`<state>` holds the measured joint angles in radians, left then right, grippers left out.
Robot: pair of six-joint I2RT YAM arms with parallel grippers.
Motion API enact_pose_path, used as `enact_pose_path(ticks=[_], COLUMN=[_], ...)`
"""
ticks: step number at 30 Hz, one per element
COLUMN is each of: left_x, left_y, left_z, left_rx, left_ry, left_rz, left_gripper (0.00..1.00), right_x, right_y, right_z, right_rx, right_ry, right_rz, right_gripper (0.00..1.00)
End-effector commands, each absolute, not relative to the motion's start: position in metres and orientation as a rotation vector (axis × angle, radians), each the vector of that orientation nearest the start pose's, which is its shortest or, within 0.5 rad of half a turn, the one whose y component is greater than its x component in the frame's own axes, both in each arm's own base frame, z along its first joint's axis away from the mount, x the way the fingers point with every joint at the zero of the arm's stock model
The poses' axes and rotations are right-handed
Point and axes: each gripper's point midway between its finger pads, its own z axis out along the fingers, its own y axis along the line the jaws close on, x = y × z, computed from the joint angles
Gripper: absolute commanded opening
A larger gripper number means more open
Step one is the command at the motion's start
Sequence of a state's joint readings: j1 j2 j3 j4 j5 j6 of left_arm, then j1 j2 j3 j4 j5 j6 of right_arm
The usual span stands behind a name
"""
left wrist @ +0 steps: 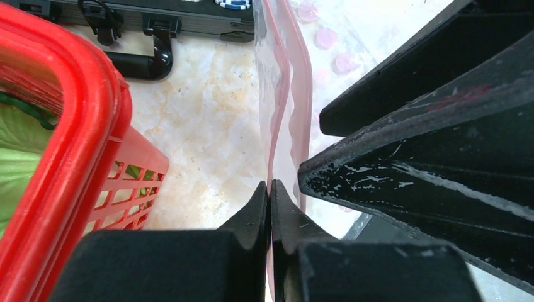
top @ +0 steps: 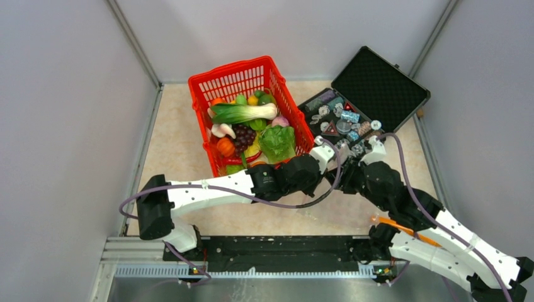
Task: Place the food in the zip-top bag and seal the zipper
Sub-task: Open the zipper of the food storage bag at the center of the board.
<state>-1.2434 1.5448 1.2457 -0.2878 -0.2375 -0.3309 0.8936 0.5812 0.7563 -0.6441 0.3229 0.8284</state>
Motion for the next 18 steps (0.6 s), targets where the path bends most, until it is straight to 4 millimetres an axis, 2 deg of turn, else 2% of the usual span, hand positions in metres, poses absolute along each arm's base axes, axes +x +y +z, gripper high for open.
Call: enact_pose_path(ticks=[1, 3, 5, 9, 13, 18], left_x=[0.176, 0.174, 0.175, 0.179, 0.177, 0.168], left_y=[-0.419, -0.421, -0.421, -0.416, -0.415, -0.422], left_z=[0.231, 0.233, 0.232, 0.229, 0.234, 0.236], left_rx=[0.77, 0.783, 0.781, 0.758, 0.754, 0.809], left_ry=[1.958, 1.948, 1.952, 1.965, 1.954, 1.926], left_rz=[-0.717, -0.735, -0.729, -0.694, -0.715, -0.782], left_gripper=[0.0, 0.0, 0.0, 0.0, 0.0, 0.0], right_x=[0.171, 0.173, 0.175, 0.177, 0.18, 0.191], right_y=[0.179, 0.184, 0.189, 0.192, 0.184, 0.169], right_z=[0.236, 0.232, 0.23, 0.228, 0.225, 0.221], right_rx=[0.09, 0.08, 0.076, 0.073, 0.098, 0.223], right_ry=[2.094, 2.111, 2.119, 2.122, 2.124, 2.099], right_rz=[0.777, 0.775, 0.779, 0.779, 0.727, 0.644], right_gripper=[0.37, 0.36, 0.28, 0.25, 0.23, 0.22])
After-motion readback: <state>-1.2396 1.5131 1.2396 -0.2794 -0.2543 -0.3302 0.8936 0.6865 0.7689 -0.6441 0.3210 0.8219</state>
